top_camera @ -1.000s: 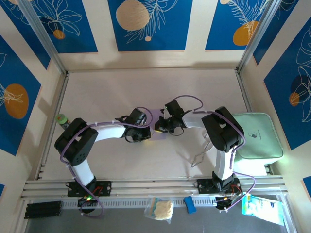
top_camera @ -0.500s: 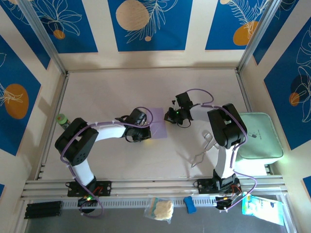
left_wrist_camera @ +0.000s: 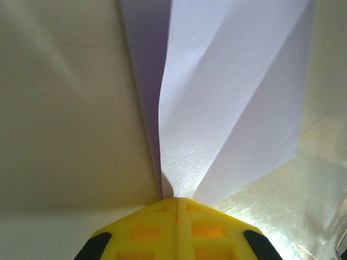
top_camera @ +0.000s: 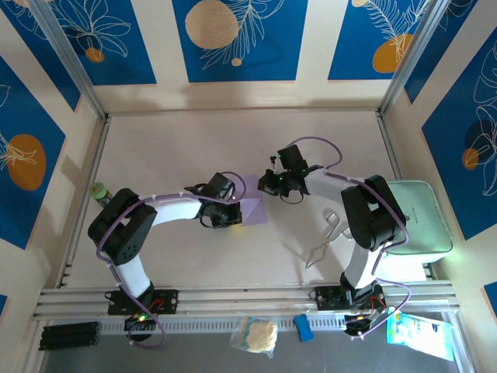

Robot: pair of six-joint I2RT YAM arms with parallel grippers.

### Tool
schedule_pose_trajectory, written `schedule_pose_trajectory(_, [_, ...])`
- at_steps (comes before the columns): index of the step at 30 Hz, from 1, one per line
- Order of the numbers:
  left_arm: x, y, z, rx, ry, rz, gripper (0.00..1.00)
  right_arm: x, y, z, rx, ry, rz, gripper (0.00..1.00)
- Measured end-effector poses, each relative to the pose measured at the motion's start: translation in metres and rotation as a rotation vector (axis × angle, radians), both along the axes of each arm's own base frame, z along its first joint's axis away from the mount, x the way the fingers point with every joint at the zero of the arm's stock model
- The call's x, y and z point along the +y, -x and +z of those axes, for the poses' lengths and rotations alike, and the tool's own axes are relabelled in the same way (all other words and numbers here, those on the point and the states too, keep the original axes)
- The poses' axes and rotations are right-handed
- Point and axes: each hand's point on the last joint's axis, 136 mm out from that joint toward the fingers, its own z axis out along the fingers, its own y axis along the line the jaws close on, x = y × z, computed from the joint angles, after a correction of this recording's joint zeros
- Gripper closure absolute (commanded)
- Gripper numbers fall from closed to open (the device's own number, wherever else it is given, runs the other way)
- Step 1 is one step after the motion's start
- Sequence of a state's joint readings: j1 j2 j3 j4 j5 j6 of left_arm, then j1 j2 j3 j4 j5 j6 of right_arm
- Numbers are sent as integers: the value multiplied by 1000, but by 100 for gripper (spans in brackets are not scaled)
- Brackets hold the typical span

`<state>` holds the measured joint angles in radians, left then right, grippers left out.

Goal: Fold a paper plane with a square sheet of paper (pick it up from the middle)
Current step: Fold the triangle a second time at the center of the table.

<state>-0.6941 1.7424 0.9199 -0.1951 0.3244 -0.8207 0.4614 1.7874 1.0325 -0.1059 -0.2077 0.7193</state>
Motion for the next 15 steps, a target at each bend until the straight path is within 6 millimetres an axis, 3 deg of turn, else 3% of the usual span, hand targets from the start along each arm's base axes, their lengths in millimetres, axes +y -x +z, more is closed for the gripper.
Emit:
schedule_pose_trajectory(8, [-23,-24,30,-91,79,-26,93,6,21,-33,118,-5,19,95])
schedule_pose_trajectory(15, [-33,-36,23,-102,80,-36,93,6,25,-46,154,1,21,95])
